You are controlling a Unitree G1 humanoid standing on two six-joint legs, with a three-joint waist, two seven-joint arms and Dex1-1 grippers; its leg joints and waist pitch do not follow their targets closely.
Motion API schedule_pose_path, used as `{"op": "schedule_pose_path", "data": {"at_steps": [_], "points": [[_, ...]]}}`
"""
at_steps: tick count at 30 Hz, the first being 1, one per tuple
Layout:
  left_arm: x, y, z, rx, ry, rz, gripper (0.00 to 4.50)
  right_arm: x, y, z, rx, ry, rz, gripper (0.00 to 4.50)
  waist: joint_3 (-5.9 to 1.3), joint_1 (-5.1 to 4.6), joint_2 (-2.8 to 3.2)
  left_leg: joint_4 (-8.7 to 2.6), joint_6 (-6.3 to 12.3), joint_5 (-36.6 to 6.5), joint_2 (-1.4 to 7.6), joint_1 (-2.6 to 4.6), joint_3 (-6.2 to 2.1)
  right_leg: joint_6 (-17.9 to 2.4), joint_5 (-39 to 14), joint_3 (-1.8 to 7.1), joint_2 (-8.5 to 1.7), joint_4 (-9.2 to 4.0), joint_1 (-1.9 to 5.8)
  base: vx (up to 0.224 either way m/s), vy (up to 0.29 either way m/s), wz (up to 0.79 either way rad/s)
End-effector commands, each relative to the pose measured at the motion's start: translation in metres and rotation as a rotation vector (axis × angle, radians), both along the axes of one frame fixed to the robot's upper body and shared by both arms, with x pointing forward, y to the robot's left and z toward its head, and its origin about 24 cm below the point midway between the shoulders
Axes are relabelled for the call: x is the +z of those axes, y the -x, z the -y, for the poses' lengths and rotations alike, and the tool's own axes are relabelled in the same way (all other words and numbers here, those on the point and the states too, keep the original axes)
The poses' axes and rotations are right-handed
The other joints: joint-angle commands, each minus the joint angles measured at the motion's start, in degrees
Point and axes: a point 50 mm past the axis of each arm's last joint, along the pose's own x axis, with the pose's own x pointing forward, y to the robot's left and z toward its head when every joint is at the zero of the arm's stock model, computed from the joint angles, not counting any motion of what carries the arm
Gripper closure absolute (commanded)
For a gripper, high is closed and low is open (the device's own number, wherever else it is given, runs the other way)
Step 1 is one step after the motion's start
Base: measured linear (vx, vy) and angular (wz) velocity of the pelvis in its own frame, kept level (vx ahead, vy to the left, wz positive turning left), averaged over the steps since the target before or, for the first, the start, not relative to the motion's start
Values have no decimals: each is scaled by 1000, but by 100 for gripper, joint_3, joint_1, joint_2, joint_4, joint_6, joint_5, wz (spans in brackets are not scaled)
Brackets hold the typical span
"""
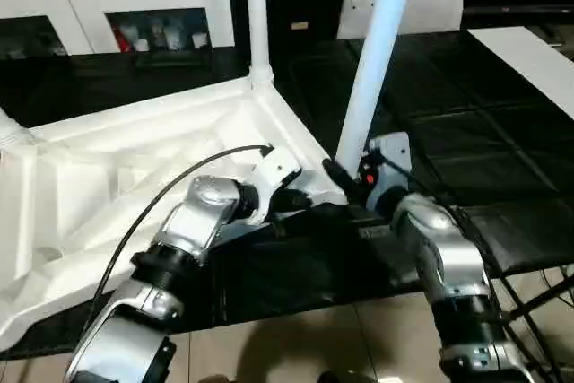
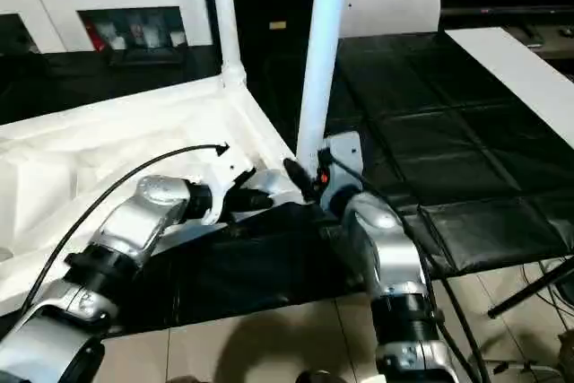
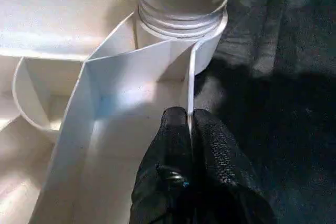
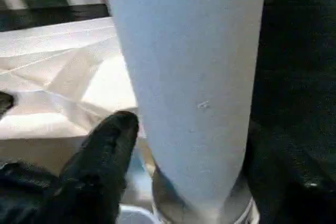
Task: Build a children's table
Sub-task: Rotate leg to tighten
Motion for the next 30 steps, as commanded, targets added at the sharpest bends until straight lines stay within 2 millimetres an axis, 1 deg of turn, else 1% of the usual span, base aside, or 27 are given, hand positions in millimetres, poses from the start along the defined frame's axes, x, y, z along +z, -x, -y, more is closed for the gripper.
{"op": "schedule_pose_path", "data": {"at_steps": [1,2,3,4,5,6,7,8,9,10,11,12,13,14,16,17,18,19,20,22,23,24,25,26,27,29,30], "points": [[16,-1,4,-55,43,79,450,4,14,-26,214,-51,21,104,-389,53,-38,-347,518,-410,424,-7,-182,-377,-1329,544,-585,-440,406,0,0,0],[16,-1,4,-55,43,79,450,4,14,-26,214,-51,21,91,-391,54,-18,-355,493,-441,442,4,-193,-388,-1307,551,-586,-424,393,0,0,0],[16,2,-1,-92,59,69,450,5,18,-18,255,-48,32,85,-380,45,-37,-365,455,-497,444,16,-195,-405,-1365,547,-586,-431,386,0,0,0],[17,3,-2,-107,65,65,450,6,20,-15,271,-47,36,77,-383,59,-28,-360,448,-512,438,21,-195,-398,-1376,550,-596,-440,396,0,0,0],[17,6,-6,-142,71,54,450,7,24,-8,309,-45,44,65,-379,62,-34,-359,453,-528,434,11,-186,-418,-1313,568,-603,-422,401,0,0,0],[17,8,-9,-171,71,49,450,8,25,-5,330,-41,48,52,-379,67,-39,-364,475,-549,448,17,-188,-440,-1259,574,-598,-409,396,0,0,0],[17,15,-14,-261,71,40,450,9,27,2,381,-23,52,52,-377,67,-31,-365,480,-558,430,3,-188,-465,-1268,565,-601,-414,400,0,0,0],[17,15,-14,-261,71,40,450,9,27,2,381,-23,52,42,-382,79,-32,-361,487,-582,414,11,-188,-449,-1309,559,-596,-429,402,0,0,0],[16,19,-20,-339,46,39,450,10,29,8,431,-7,47,35,-378,82,-23,-361,484,-573,413,4,-188,-433,-1320,563,-590,-419,408,0,0,0],[16,21,-21,-359,37,40,450,10,30,10,442,-4,46,35,-368,84,-14,-362,497,-644,410,15,-177,-383,-1443,562,-582,-447,395,0,0,0],[15,23,-26,-402,12,30,450,12,30,14,470,3,43,9,-365,88,-10,-364,481,-651,412,22,-171,-385,-1471,563,-583,-450,389,0,0,0],[13,28,-34,-481,-27,0,450,15,30,22,513,22,40,9,-375,129,-5,-368,470,-674,418,46,-184,-371,-1526,556,-582,-467,385,0,0,0],[13,28,-35,-492,-31,-6,450,15,30,23,520,25,40,9,-361,160,1,-381,446,-675,443,57,-179,-371,-1519,569,-571,-453,367,0,0,0],[13,29,-37,-516,-44,-17,450,16,30,26,546,40,36,9,-367,176,-25,-385,420,-689,458,81,-176,-374,-1537,569,-568,-453,354,0,0,0],[13,29,-40,-544,-58,-27,450,16,32,31,591,65,28,9,-371,275,-1,-389,336,-682,481,97,-178,-421,-1474,573,-588,-424,350,0,0,0],[13,29,-40,-544,-58,-27,450,16,32,31,591,65,28,9,-374,290,-5,-393,316,-690,487,104,-175,-434,-1463,577,-590,-420,348,0,0,0],[14,29,-42,-581,-74,-37,450,16,34,35,660,80,8,9,-382,308,-45,-389,285,-689,480,95,-168,-453,-1444,580,-605,-413,357,0,0,0],[14,29,-42,-581,-74,-37,450,16,34,35,660,80,8,9,-382,326,-39,-385,293,-676,461,93,-167,-452,-1473,571,-602,-415,370,0,0,0],[14,28,-42,-610,-85,-39,450,15,35,38,716,95,-10,9,-389,344,-41,-379,312,-595,462,68,-167,-445,-1419,580,-609,-400,381,0,0,0],[15,28,-42,-636,-92,-40,450,15,37,39,759,104,-27,9,-400,360,-69,-365,344,-552,455,55,-160,-436,-1378,575,-613,-391,390,0,0,0],[15,28,-41,-645,-94,-40,450,15,37,38,773,107,-33,9,-396,364,-68,-365,349,-557,450,54,-156,-427,-1412,574,-612,-396,387,0,0,0],[15,28,-41,-663,-97,-42,450,14,37,38,796,105,-41,23,-392,384,-73,-361,357,-567,427,45,-153,-348,-1616,558,-614,-426,398,0,0,0],[15,29,-40,-678,-92,-46,450,15,38,38,816,98,-51,23,-393,406,-73,-358,356,-566,423,55,-145,-294,-1737,552,-607,-448,388,0,0,0],[15,29,-40,-678,-92,-46,450,15,38,38,816,98,-51,37,-394,415,-73,-359,358,-549,425,52,-144,-278,-1759,555,-608,-453,391,0,0,0],[16,29,-38,-700,-86,-48,450,16,37,37,861,92,-66,51,-399,436,-67,-359,357,-525,440,64,-147,-282,-1743,549,-602,-451,377,0,0,0],[16,29,-37,-706,-85,-49,450,16,37,37,877,88,-72,57,-408,449,-65,-363,361,-499,474,69,-161,-309,-1627,553,-596,-424,370,0,0,0],[15,29,-37,-709,-85,-48,450,16,37,37,886,87,-74,70,-409,450,-68,-365,349,-503,483,65,-169,-334,-1567,553,-603,-410,371,0,0,0]]}}
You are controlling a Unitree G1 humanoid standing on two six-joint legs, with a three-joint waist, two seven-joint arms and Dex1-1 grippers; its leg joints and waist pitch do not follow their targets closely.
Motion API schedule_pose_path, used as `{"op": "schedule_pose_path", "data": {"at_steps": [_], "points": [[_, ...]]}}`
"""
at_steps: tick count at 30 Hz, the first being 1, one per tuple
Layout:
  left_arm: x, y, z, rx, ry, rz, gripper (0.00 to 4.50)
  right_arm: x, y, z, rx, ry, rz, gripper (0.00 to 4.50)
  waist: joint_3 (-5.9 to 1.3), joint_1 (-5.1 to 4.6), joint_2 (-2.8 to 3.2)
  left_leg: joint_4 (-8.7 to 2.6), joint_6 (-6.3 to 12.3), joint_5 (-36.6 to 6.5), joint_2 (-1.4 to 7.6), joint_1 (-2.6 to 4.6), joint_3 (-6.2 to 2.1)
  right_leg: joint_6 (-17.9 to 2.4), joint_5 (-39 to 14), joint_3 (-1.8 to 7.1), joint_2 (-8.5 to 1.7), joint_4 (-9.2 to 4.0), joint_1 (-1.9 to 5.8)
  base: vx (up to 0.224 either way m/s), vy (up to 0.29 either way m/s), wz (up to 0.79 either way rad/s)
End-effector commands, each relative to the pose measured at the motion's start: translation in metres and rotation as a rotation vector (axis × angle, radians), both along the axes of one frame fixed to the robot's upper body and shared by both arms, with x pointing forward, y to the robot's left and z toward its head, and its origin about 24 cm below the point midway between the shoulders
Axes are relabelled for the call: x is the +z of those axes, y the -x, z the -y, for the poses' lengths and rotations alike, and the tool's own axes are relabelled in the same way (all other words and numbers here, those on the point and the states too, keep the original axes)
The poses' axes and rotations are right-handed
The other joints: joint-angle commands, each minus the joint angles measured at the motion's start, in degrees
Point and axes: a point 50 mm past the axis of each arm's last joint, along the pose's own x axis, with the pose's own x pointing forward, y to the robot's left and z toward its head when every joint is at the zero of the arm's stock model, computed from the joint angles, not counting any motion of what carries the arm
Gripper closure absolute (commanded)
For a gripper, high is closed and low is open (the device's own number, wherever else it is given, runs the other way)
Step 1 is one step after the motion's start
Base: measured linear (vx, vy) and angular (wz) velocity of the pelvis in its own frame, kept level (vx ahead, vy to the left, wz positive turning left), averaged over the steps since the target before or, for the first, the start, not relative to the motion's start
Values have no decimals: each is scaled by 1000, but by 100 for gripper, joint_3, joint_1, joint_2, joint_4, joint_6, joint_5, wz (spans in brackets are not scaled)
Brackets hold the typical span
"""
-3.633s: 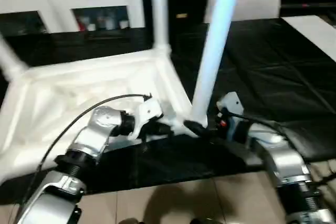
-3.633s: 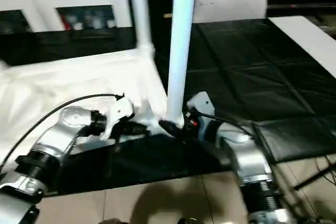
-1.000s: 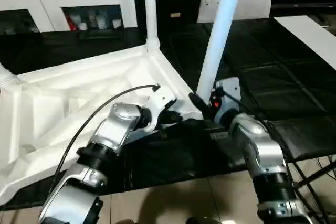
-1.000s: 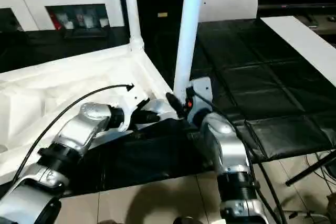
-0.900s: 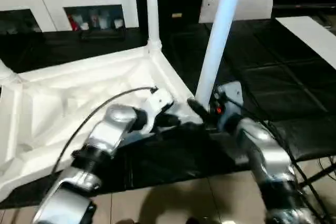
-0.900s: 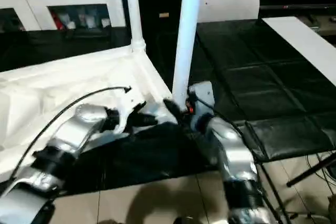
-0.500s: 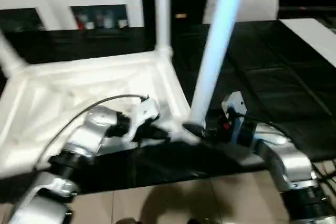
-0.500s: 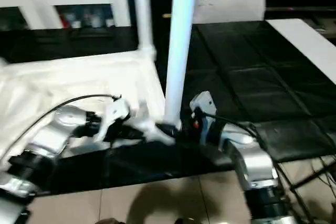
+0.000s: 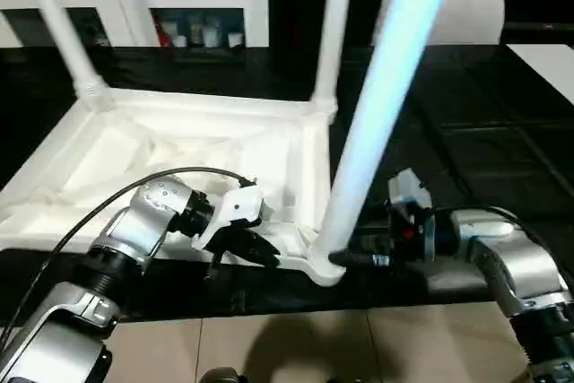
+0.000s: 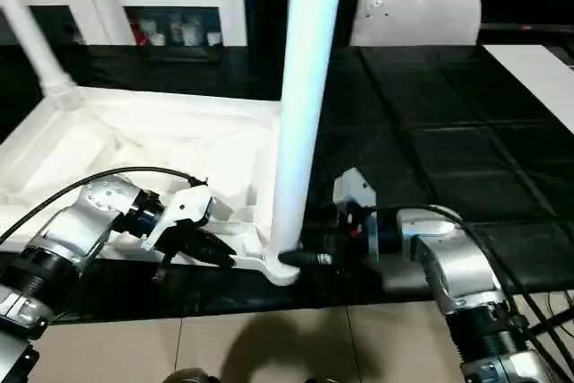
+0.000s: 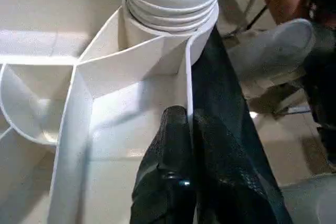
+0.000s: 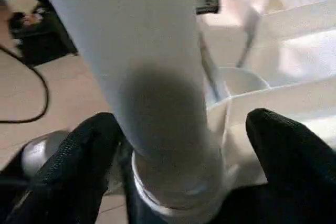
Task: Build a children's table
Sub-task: Rotate leg to tighten
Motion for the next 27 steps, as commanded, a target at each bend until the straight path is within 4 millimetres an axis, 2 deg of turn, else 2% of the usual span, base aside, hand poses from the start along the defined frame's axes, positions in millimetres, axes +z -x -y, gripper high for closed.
{"op": "schedule_pose_path", "data": {"at_steps": [1,2,3,11,12,15,19,20,27], "points": [[9,0,12,-102,20,22,450,5,-2,0,36,-2,-1,70,-418,-30,-47,-386,365,-497,491,28,-169,-356,-1542,551,-586,-403,347,0,0,0],[9,0,12,-105,21,20,450,6,-2,0,53,-3,-10,94,-410,-28,-39,-391,354,-501,496,26,-173,-375,-1512,557,-592,-399,342,0,0,0],[9,-1,12,-108,22,20,450,6,-2,0,71,-2,-16,102,-412,-27,-65,-382,363,-523,473,19,-154,-365,-1537,558,-592,-415,352,0,0,0],[7,-1,13,-114,24,20,450,6,-3,-2,122,-1,-33,160,-414,-10,-69,-384,342,-501,469,17,-160,-287,-1685,542,-586,-424,356,0,0,0],[7,-1,13,-113,25,20,450,6,-3,-3,133,1,-37,189,-413,-7,-66,-384,338,-488,472,19,-160,-285,-1674,546,-587,-425,353,0,0,0],[7,-2,12,-107,21,24,450,5,-2,-3,159,8,-45,197,-416,4,-71,-380,357,-460,468,16,-158,-291,-1639,545,-588,-419,353,0,0,0],[6,-3,12,-98,21,28,450,4,-2,-4,175,14,-49,230,-411,7,-75,-382,350,-478,467,18,-158,-281,-1670,542,-585,-426,353,0,0,0],[6,-3,11,-93,23,28,450,4,-2,-4,176,15,-48,230,-402,9,-48,-383,348,-488,465,16,-159,-278,-1674,543,-586,-428,348,0,0,0],[5,-11,18,30,73,28,450,1,3,-11,110,-40,-72,243,-389,27,-73,-393,319,-534,480,45,-155,-240,-1777,552,-587,-457,339,0,0,0]]}}
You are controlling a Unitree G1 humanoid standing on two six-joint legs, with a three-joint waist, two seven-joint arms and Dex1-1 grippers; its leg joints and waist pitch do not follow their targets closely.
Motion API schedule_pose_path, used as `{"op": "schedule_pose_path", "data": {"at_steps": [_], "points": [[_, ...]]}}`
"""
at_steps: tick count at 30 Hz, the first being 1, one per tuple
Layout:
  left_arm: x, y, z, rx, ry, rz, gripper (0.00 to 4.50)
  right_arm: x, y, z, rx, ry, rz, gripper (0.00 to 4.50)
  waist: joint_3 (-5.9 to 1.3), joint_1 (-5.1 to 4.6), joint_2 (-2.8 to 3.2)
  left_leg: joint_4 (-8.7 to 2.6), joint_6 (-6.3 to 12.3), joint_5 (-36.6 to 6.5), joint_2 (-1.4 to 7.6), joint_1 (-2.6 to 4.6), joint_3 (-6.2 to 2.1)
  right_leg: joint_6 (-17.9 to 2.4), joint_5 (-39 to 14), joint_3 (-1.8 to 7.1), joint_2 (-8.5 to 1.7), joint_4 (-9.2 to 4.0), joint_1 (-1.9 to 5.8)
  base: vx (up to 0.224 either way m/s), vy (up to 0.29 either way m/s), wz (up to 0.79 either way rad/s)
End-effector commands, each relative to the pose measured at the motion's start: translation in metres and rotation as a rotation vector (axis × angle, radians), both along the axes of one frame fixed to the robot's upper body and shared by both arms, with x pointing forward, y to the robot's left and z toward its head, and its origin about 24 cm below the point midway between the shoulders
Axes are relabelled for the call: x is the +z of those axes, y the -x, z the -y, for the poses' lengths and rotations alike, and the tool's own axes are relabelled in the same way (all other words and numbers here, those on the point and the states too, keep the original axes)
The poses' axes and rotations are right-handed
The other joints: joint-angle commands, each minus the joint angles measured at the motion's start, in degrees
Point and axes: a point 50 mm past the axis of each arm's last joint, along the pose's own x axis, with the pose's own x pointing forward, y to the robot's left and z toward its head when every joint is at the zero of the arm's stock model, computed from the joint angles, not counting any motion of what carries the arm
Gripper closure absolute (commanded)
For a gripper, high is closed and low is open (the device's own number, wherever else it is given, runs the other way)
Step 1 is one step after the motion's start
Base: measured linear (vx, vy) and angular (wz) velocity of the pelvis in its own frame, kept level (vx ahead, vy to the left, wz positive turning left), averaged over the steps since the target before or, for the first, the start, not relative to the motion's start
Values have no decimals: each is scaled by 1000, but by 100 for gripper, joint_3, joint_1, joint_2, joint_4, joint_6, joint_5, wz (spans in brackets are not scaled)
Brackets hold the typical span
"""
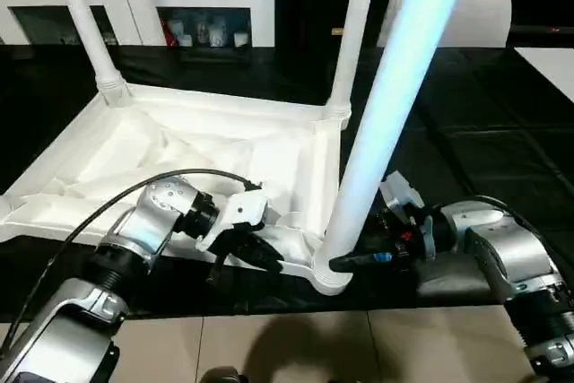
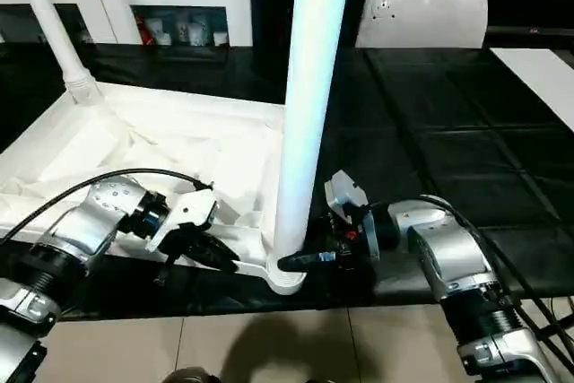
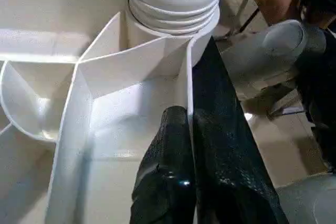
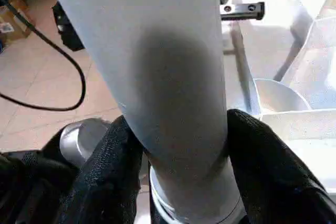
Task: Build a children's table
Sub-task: Rotate leg to tighten
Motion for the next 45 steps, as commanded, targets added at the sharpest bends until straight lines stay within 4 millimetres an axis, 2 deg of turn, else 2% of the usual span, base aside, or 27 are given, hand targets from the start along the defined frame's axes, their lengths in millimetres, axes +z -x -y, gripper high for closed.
{"op": "schedule_pose_path", "data": {"at_steps": [1,2,5,6,7,8,9,10,12,14,16,17,18,20,23,25,28,30,33,35,36,39,40,42,43,44,45], "points": [[10,-12,14,98,47,42,450,-5,3,-13,-59,-50,-35,243,-384,-59,-60,-397,311,-533,481,38,-159,-238,-1794,549,-587,-455,332,0,0,0],[10,-13,14,120,48,39,450,-6,2,-15,-86,-53,-36,243,-361,-59,-43,-406,270,-615,483,53,-161,-222,-1926,536,-586,-492,310,0,0,0],[10,-17,21,194,79,40,450,-11,-3,-22,-204,-58,-22,244,-330,-119,-67,-410,126,-834,406,59,-156,7,-2566,483,-588,-612,321,0,0,0],[11,-22,34,286,115,41,450,-17,-12,-35,-369,-43,-4,244,-303,-178,-33,-410,71,-964,393,69,-162,95,-2773,456,-577,-660,301,0,0,0],[11,-23,37,307,122,43,450,-19,-15,-38,-408,-38,-6,244,-300,-215,-40,-413,28,-995,394,74,-172,129,-2846,436,-572,-681,296,0,0,0],[11,-28,46,384,136,46,450,-21,-22,-48,-511,-31,-20,245,-294,-269,-13,-405,-45,-1101,377,74,-196,183,-2957,397,-577,-709,309,0,0,0],[12,-30,50,410,140,51,450,-21,-24,-51,-543,-39,-27,248,-296,-373,-28,-416,-77,-1210,394,42,-228,224,-2969,363,-567,-719,333,0,0,0],[12,-32,54,445,144,57,450,-20,-28,-57,-583,-49,-37,248,-307,-406,-25,-415,-82,-1258,405,52,-242,237,-2953,357,-567,-722,335,0,0,0],[15,-38,64,536,160,68,450,-17,-34,-69,-673,-60,-53,249,-324,-546,1,-419,2,-1208,413,18,-251,74,-2585,402,-579,-689,339,0,0,0],[15,-39,65,546,162,69,450,-17,-35,-70,-682,-60,-54,249,-346,-593,-16,-413,99,-1047,395,-12,-245,-55,-2289,429,-593,-646,365,0,0,0],[21,-49,73,688,175,111,450,-18,-46,-84,-839,-11,-84,249,-355,-629,-19,-406,166,-831,393,-21,-228,-218,-2043,454,-579,-594,336,0,0,0],[24,-53,77,744,187,122,450,-19,-48,-89,-877,4,-106,249,-371,-632,-42,-393,204,-671,377,-15,-207,-295,-1894,474,-576,-573,337,0,0,0],[26,-54,78,758,192,128,450,-18,-47,-92,-863,-1,-85,249,-378,-615,-19,-387,259,-509,386,-33,-204,-378,-1682,484,-582,-533,352,0,0,0],[29,-54,79,767,197,138,450,-16,-46,-94,-839,-21,-54,193,-380,-587,-16,-387,373,-363,417,-37,-201,-433,-1385,502,-578,-489,356,0,0,0],[30,-52,78,738,196,146,450,-15,-43,-88,-827,-44,-25,180,-384,-566,-9,-392,494,-224,467,-13,-204,-631,-867,541,-596,-398,345,0,0,0],[29,-51,75,724,192,158,450,-15,-41,-82,-822,-43,-10,142,-380,-557,-9,-396,530,-198,470,-11,-197,-721,-753,553,-602,-380,361,0,0,0],[26,-47,68,677,186,159,450,-13,-39,-71,-810,-55,17,130,-370,-543,-9,-399,531,-301,456,-10,-185,-695,-866,555,-603,-405,372,0,0,0],[25,-45,65,651,183,156,450,-12,-38,-66,-800,-64,24,95,-360,-551,-12,-410,524,-351,469,-15,-189,-687,-904,558,-606,-401,373,0,0,0],[22,-38,52,555,177,170,450,-8,-34,-45,-732,-64,82,71,-353,-536,8,-409,520,-514,457,-19,-186,-597,-1078,560,-602,-430,386,0,0,0],[18,-33,44,488,164,163,450,-6,-34,-30,-690,-43,136,71,-360,-530,10,-408,502,-557,448,-24,-195,-554,-1140,546,-599,-441,396,0,0,0],[18,-31,42,462,163,165,450,-5,-34,-25,-679,-38,152,58,-350,-553,3,-408,515,-586,444,-29,-181,-566,-1164,552,-587,-439,385,0,0,0],[15,-23,35,345,158,140,450,-2,-33,-7,-604,-22,190,34,-347,-536,-1,-412,468,-677,452,-7,-177,-554,-1408,547,-588,-472,366,0,0,0],[14,-20,32,311,143,135,450,0,-32,-3,-565,-16,198,14,-350,-516,11,-410,481,-668,459,2,-183,-559,-1397,552,-590,-469,364,0,0,0],[13,-19,30,288,135,132,450,0,-31,-1,-538,-11,202,14,-354,-484,16,-408,488,-632,473,2,-180,-590,-1316,562,-599,-447,360,0,0,0],[15,-16,23,215,129,113,450,3,-26,4,-416,12,212,14,-359,-426,18,-405,515,-585,471,11,-173,-631,-1210,554,-584,-427,358,0,0,0],[15,-16,23,211,128,111,450,3,-26,4,-408,14,213,14,-378,-401,-23,-404,527,-563,486,23,-165,-628,-1186,563,-587,-420,359,0,0,0],[15,-15,19,180,118,100,450,3,-24,6,-352,28,228,14,-382,-362,13,-399,530,-499,491,10,-167,-663,-1120,564,-594,-386,365,0,0,0]]}}
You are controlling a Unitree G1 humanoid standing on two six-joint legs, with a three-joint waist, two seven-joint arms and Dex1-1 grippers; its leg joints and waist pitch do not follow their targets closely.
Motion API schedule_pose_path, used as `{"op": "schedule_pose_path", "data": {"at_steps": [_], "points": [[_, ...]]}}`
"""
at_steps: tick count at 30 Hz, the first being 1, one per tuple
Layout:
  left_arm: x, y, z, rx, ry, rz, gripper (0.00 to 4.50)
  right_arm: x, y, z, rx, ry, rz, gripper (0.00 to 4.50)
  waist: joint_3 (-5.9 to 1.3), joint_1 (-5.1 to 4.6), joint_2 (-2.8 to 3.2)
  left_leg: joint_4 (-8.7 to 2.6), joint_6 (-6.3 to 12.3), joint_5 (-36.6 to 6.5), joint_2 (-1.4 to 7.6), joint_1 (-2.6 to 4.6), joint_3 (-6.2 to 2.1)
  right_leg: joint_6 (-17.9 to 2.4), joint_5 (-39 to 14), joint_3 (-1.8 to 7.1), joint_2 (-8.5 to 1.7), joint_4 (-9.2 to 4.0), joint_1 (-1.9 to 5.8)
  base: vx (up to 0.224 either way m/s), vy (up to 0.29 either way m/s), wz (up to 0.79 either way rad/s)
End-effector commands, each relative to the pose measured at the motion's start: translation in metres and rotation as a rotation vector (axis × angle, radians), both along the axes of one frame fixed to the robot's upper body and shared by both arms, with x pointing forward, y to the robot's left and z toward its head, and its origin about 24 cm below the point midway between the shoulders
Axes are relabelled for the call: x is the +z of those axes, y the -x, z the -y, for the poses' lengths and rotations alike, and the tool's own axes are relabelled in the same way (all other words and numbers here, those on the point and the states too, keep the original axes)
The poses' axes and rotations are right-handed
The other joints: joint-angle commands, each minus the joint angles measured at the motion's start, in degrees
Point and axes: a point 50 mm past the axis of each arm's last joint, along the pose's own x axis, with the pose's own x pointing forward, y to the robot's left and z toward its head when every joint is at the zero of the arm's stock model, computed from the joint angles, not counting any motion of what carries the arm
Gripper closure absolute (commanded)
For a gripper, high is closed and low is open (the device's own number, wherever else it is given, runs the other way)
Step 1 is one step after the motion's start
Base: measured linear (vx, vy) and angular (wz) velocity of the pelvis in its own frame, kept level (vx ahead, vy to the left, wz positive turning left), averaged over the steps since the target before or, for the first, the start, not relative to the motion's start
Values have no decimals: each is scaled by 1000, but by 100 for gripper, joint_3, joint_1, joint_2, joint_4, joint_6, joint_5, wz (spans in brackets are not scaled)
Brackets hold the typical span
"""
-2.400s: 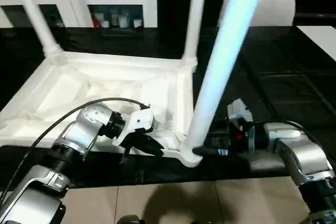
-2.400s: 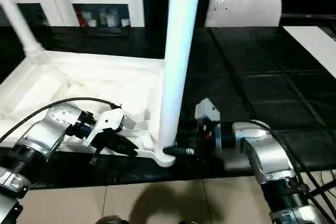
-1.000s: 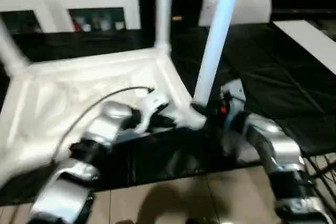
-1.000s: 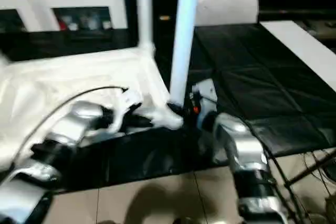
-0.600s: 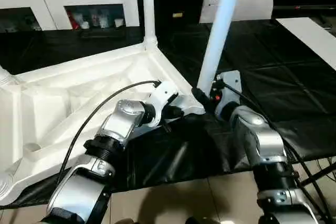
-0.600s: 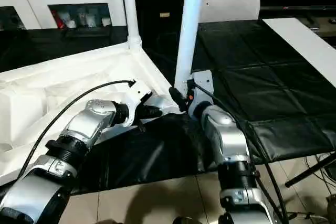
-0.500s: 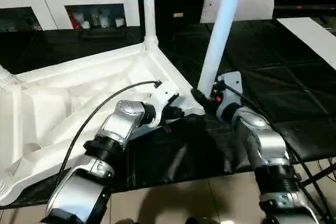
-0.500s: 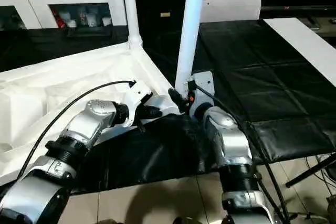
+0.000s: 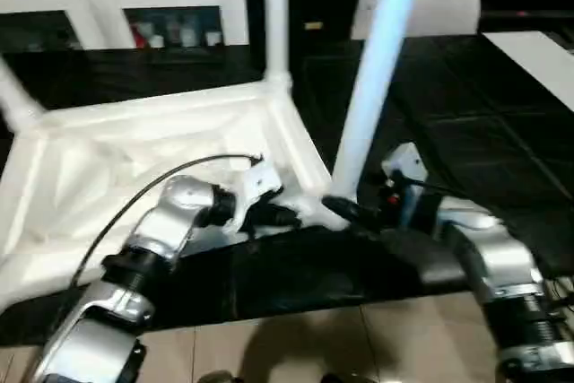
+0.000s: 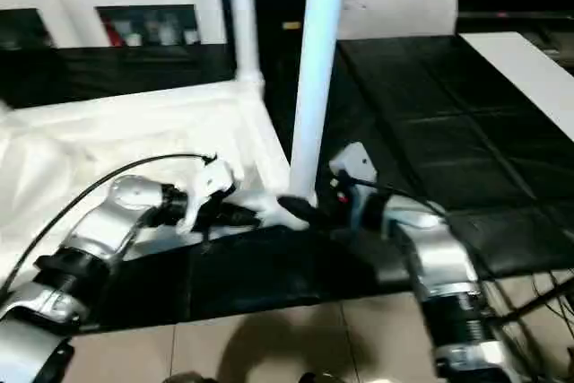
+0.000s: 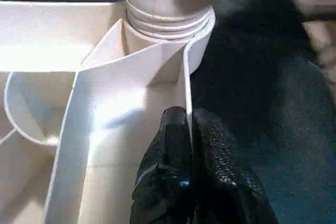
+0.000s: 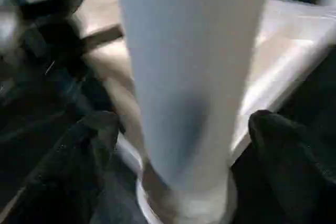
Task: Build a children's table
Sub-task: Rotate leg to tighten
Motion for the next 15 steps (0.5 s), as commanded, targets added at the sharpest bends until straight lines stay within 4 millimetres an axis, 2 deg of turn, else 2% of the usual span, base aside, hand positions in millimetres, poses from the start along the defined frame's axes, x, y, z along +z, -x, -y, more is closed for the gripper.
{"op": "schedule_pose_path", "data": {"at_steps": [1,5,6,7,11,13,15], "points": [[15,1,8,-148,32,29,450,2,2,-1,102,9,9,14,-404,5,-18,-374,504,-504,498,27,-170,-682,-1157,577,-600,-313,354,0,0,0],[16,3,2,-213,10,-5,450,2,2,0,179,3,-19,14,-415,106,-17,-378,440,-543,514,59,-159,-744,-1196,580,-601,-304,333,0,0,0],[17,4,1,-233,3,-9,450,3,3,-1,203,-4,-25,14,-421,117,-41,-377,417,-532,521,51,-159,-751,-1193,583,-605,-298,338,0,0,0],[17,5,0,-268,-10,-17,450,4,4,-1,239,-12,-41,14,-418,132,-31,-375,409,-553,518,53,-160,-753,-1230,581,-612,-300,337,0,0,0],[16,9,-2,-342,-41,-35,450,4,7,-2,328,-5,-69,50,-422,194,-50,-375,357,-606,506,51,-153,-648,-1472,586,-623,-320,345,0,0,0],[15,10,-2,-370,-53,-38,450,3,8,-3,360,1,-81,85,-419,227,-50,-376,335,-611,504,53,-152,-571,-1642,581,-624,-345,337,0,0,0],[15,11,-2,-387,-63,-43,450,2,9,-4,392,-2,-96,93,-427,232,-56,-374,310,-606,514,49,-159,-547,-1658,580,-623,-340,338,0,0,0]]}}
